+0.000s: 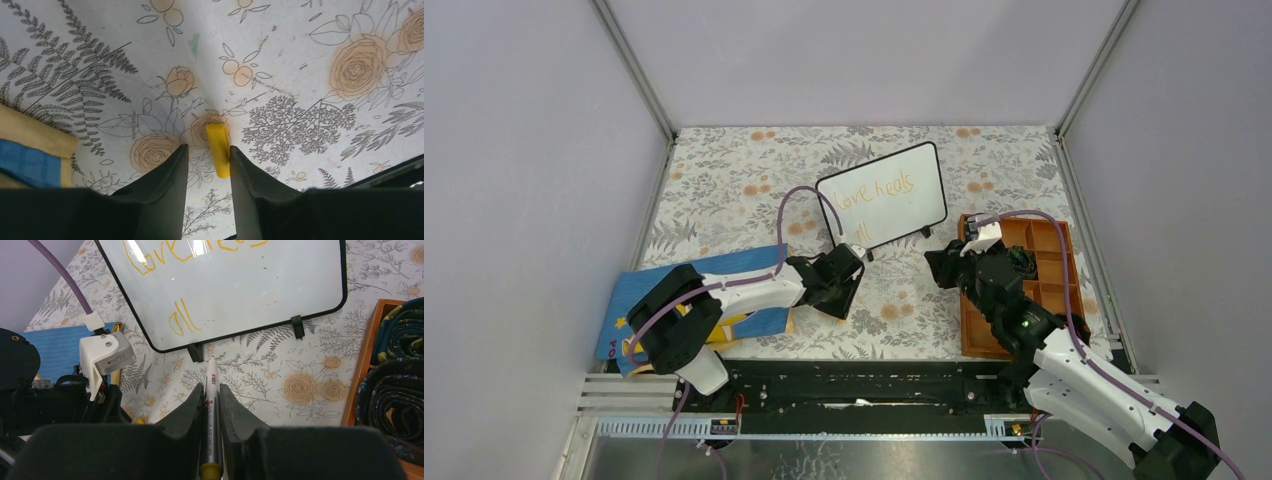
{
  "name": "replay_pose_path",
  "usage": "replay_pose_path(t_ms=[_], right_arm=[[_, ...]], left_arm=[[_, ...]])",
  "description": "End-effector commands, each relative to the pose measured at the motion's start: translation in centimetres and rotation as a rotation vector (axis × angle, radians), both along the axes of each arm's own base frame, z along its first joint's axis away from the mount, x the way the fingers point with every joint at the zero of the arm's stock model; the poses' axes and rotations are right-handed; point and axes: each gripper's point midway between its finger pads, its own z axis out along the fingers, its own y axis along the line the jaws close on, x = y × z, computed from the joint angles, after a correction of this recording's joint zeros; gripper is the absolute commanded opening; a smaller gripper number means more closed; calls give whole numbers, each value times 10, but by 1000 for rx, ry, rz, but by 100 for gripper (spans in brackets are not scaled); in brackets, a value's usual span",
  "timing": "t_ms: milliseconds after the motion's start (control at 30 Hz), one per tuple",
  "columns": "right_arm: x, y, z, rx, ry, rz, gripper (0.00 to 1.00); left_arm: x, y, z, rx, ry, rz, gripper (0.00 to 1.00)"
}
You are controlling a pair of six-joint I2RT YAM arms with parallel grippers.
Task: Write a sentence on the whiteboard
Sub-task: Close the whiteboard marker at the center of the board.
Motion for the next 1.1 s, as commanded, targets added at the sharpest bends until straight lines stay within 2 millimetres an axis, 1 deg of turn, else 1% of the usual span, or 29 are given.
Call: replay_pose_path(t_ms=[0, 167, 300, 433, 500, 533, 667, 733, 800, 833, 933, 967, 1067], right_arm=[[6, -6, 16, 34, -52, -43, 0], [6, -5, 15, 33, -50, -43, 0], [6, -5, 14, 33, -49, -42, 0], [6, -5, 13, 36, -47, -43, 0], [6, -5, 14, 36, -47, -43, 0], [6, -5, 13, 35, -47, -43, 0], [6, -5, 14, 35, -48, -42, 0], [5, -6, 14, 36, -49, -43, 0], [5, -6, 15, 37, -49, -42, 0], [5, -6, 15, 36, -50, -42, 0], [5, -7, 16, 35, -50, -45, 0], [4, -7, 16, 35, -50, -44, 0], [4, -8, 16, 34, -52, -47, 0]], left_arm=[[3, -14, 1, -13, -12, -2, 40], [5, -13, 0, -7, -20, 19, 34], [4, -8, -4, 0, -21, 52, 25], [9, 1, -4, 12, -54, 131, 18], [11, 1, -1, 0, -64, 170, 17], [12, 0, 1, -10, -64, 187, 18], [17, -5, 6, -41, -68, 255, 28], [19, -6, 5, -41, -68, 277, 35], [20, -7, 3, -34, -62, 287, 39], [21, -7, 3, -31, -61, 290, 45], [24, -7, 7, -21, -75, 280, 55], [24, -6, 8, -8, -81, 266, 57], [26, -4, 15, 26, -98, 189, 58]])
